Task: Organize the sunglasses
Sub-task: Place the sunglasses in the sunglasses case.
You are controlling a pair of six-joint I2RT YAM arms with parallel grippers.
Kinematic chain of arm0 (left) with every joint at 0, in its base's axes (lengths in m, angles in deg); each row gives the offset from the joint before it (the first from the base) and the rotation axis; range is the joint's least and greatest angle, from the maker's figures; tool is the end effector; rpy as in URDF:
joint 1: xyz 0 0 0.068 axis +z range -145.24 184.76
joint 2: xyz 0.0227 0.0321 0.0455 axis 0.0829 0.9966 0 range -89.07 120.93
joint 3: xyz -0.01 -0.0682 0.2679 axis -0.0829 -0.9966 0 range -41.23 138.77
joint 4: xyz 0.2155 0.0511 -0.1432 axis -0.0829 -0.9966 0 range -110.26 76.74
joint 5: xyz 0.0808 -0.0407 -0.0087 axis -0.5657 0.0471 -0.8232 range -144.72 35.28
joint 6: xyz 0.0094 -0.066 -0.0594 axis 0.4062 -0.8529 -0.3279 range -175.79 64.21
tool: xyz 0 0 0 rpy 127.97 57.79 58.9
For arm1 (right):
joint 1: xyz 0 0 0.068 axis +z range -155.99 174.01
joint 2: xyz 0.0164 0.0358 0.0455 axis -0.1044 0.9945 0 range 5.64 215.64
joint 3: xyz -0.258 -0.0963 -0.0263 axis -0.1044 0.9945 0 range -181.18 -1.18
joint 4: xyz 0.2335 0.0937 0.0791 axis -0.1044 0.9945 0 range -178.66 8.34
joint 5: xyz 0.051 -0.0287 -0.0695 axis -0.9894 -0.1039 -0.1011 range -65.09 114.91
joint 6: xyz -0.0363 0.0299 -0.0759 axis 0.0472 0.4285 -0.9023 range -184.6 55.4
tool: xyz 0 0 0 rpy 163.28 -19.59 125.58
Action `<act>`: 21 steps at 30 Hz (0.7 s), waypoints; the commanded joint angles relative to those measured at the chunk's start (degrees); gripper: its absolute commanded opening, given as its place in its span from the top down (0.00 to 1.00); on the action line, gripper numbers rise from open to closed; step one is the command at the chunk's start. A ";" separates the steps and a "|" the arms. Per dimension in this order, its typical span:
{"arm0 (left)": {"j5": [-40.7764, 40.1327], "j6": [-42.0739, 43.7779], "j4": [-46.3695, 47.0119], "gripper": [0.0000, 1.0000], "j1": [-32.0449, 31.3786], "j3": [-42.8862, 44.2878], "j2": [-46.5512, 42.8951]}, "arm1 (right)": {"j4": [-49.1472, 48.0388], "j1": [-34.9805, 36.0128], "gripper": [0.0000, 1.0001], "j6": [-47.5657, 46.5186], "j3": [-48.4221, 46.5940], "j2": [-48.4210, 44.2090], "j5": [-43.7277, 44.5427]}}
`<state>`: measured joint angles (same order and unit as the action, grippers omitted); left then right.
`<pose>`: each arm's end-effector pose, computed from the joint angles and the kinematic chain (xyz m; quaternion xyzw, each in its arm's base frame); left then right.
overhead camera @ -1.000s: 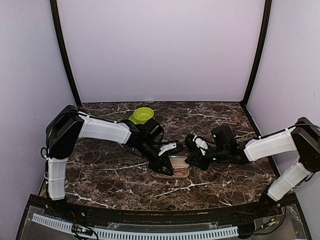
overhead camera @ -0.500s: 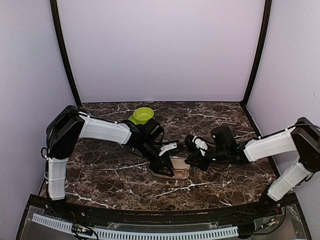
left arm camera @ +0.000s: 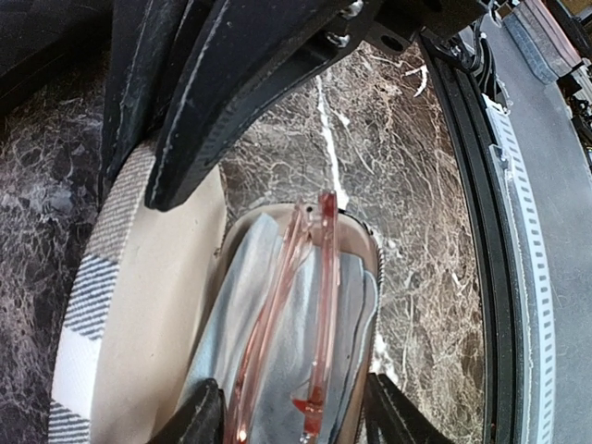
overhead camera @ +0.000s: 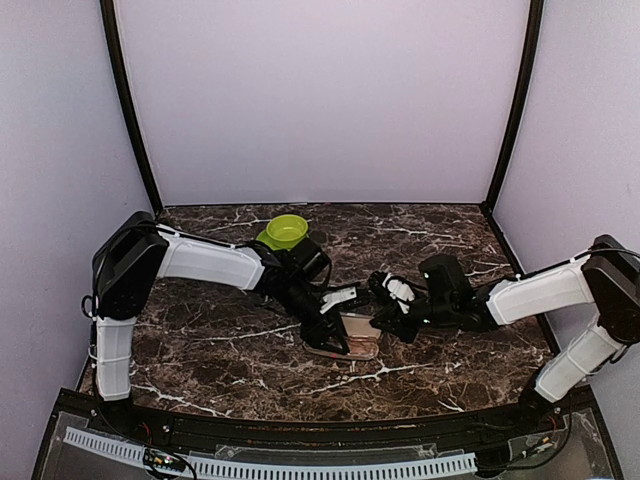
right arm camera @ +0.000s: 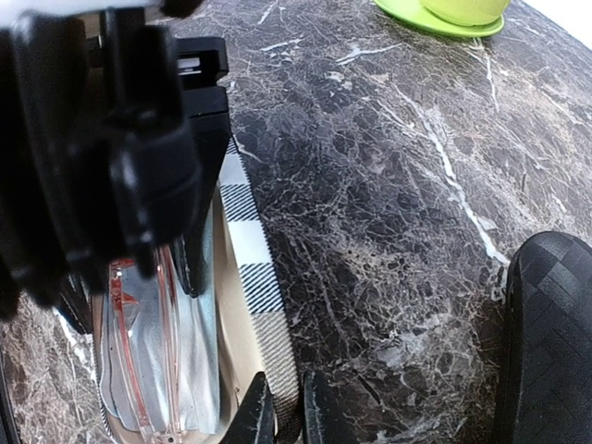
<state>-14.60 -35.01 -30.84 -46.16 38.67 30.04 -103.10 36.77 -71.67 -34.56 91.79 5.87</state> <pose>0.2463 -0.3846 0.1247 0.6066 0.6723 -0.3872 0.1737 0.2148 0.2340 0.1276 -0.4393 0.7747 0.2734 0.3635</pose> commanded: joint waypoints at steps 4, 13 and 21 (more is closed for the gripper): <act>-4.23 -0.11 1.91 0.45 -0.41 0.10 -3.78 | -2.09 1.91 0.90 -1.32 0.32 -0.12 -0.05; -6.84 -0.05 3.59 0.44 -1.16 -1.53 -6.58 | -2.09 2.32 0.91 -1.45 0.37 -0.45 0.63; -8.89 -0.02 4.32 0.43 -1.65 -2.57 -7.75 | -2.35 2.54 0.92 -1.54 0.58 -0.81 1.11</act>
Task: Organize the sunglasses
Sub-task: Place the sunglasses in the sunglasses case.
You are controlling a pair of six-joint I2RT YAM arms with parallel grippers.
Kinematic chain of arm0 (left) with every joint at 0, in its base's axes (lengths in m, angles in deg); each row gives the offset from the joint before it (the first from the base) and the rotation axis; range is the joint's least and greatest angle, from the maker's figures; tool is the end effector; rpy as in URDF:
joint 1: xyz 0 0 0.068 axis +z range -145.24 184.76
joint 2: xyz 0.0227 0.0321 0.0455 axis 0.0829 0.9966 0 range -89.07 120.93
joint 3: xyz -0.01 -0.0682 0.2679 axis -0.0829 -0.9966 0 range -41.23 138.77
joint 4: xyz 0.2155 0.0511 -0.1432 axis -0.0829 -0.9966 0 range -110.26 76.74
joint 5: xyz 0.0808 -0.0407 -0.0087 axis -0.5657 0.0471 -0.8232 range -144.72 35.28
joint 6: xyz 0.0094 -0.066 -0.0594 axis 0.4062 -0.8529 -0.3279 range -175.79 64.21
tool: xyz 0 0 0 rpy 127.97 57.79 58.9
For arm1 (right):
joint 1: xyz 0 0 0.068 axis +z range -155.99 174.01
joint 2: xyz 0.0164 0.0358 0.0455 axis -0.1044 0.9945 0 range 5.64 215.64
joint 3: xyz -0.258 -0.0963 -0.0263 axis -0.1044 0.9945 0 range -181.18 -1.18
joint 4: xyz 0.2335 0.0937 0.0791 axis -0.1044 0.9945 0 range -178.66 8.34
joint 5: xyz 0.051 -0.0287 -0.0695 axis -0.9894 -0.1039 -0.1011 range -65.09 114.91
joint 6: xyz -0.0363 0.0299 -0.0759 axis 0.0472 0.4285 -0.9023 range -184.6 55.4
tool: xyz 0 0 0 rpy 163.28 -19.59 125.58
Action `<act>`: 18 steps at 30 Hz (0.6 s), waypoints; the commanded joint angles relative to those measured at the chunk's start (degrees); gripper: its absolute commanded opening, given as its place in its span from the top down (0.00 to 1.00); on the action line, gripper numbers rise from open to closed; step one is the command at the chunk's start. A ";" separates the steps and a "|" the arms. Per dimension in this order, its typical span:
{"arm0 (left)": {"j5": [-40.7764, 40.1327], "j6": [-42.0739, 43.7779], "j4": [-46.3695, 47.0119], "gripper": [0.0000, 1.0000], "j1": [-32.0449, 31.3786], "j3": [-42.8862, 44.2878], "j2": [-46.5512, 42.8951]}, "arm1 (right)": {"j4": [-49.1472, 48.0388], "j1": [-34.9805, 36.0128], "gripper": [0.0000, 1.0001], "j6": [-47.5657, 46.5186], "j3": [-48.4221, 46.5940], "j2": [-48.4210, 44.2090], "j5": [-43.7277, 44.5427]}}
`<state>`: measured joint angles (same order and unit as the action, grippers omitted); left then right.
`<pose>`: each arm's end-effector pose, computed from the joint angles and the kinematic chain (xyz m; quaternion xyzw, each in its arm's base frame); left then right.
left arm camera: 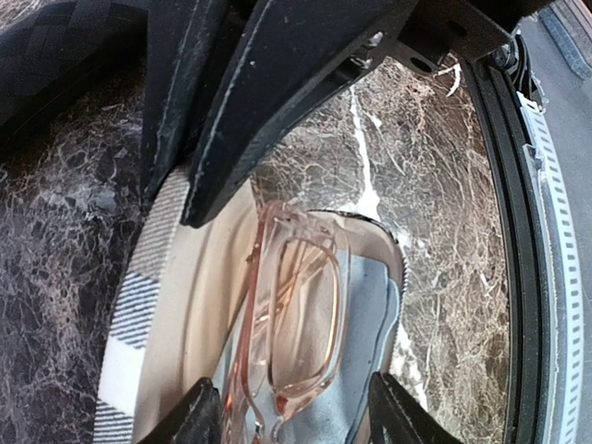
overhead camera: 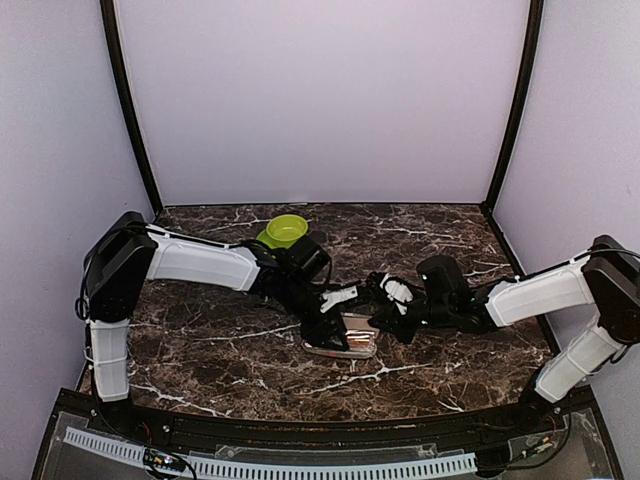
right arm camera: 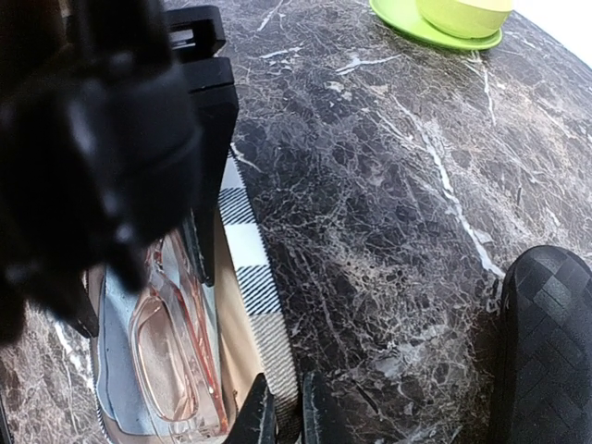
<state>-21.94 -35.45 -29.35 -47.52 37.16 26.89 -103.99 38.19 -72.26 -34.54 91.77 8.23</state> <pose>0.2433 -0.3850 0.1375 0.6106 0.6825 -0.3401 0.2138 0.2127 0.2385 0.1288 -0.4456 0.7698 0.2608 0.3752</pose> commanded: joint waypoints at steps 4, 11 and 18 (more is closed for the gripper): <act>-2.87 0.53 4.18 0.43 -0.79 -2.49 -5.75 | -1.36 1.12 0.92 -0.97 0.49 -0.65 -1.18; -2.70 1.02 4.43 0.43 -1.37 -3.44 -6.24 | -1.19 1.25 0.92 -0.95 0.37 -0.54 -0.82; -2.34 1.89 3.18 0.42 -2.34 -3.63 -5.40 | -1.35 1.25 0.93 -0.87 0.47 -0.61 -0.50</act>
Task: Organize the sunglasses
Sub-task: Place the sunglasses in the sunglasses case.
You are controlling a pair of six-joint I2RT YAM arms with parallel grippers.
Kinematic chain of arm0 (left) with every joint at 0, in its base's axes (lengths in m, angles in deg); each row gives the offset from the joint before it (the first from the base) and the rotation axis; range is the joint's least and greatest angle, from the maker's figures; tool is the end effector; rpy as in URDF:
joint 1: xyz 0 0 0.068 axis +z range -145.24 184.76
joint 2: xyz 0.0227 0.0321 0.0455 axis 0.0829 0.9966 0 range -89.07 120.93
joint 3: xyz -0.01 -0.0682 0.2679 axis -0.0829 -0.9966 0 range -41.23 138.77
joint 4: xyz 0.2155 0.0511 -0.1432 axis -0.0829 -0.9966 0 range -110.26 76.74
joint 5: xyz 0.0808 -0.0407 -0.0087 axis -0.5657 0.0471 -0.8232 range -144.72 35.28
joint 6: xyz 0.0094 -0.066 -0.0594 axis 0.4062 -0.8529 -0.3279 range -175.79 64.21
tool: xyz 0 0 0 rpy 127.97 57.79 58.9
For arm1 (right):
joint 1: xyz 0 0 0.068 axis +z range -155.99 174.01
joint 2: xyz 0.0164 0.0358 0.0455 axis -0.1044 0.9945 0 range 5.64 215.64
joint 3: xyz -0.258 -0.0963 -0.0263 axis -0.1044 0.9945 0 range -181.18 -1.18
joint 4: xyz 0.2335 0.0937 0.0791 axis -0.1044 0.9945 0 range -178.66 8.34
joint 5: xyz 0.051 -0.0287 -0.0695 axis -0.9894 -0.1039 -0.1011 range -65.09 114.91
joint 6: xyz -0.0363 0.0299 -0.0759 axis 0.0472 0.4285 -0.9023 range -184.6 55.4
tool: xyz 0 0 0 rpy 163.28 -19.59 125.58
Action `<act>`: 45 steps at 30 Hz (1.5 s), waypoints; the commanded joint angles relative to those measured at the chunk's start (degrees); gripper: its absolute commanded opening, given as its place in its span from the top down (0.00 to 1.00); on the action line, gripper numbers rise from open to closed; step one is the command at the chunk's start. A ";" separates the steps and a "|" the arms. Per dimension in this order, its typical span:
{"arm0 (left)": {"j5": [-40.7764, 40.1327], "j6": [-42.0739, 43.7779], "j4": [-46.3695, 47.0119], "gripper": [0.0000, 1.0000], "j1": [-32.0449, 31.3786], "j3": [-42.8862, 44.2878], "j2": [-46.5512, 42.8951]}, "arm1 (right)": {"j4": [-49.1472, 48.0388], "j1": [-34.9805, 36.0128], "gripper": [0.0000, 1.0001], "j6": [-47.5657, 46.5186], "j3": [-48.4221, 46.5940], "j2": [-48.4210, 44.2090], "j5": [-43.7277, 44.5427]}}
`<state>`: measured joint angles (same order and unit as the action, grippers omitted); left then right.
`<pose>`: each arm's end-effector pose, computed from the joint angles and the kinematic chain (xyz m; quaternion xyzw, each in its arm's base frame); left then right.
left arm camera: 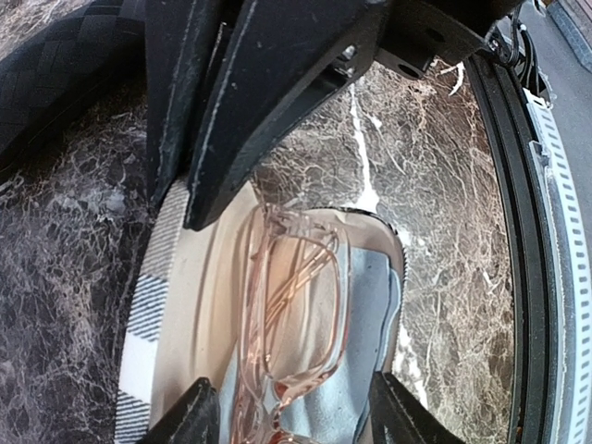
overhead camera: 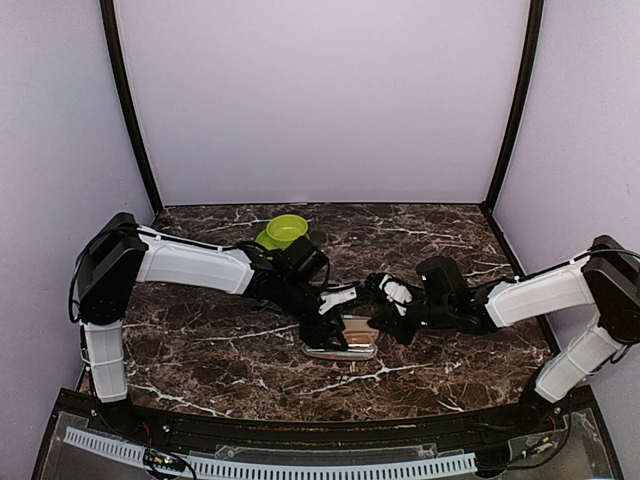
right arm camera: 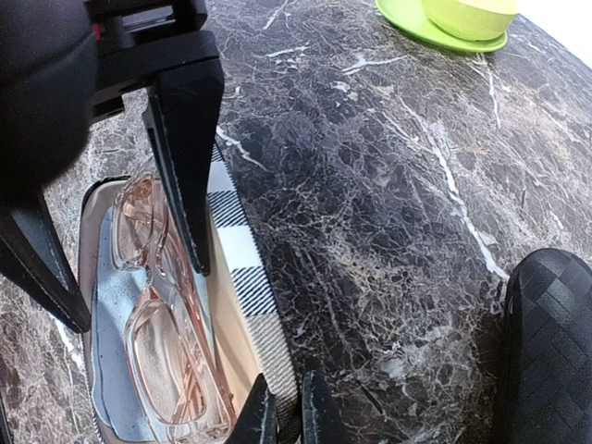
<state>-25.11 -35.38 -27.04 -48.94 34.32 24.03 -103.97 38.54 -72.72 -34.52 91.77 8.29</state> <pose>0.2331 -0.3837 0.1448 0.6172 0.6771 -0.3227 0.2375 0.2112 0.2397 0.1287 -0.4508 0.7670 0.2599 0.3754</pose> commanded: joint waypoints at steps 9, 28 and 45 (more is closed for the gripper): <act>-3.11 3.91 -0.06 0.42 -3.48 -0.85 -2.20 | -1.43 0.89 0.93 -0.32 0.57 -0.61 -0.40; -11.12 4.99 -2.25 0.41 -6.24 -0.93 -0.69 | -2.33 1.42 0.94 -0.13 1.05 -0.86 0.66; -15.72 4.31 4.41 0.39 -6.43 -3.72 -5.28 | -3.21 2.50 0.95 -0.84 2.12 -2.77 2.66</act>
<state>-38.55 -31.12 -24.50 -55.49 31.76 22.21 -104.82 40.07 -73.39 -33.30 91.13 11.13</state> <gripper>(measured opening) 0.603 0.062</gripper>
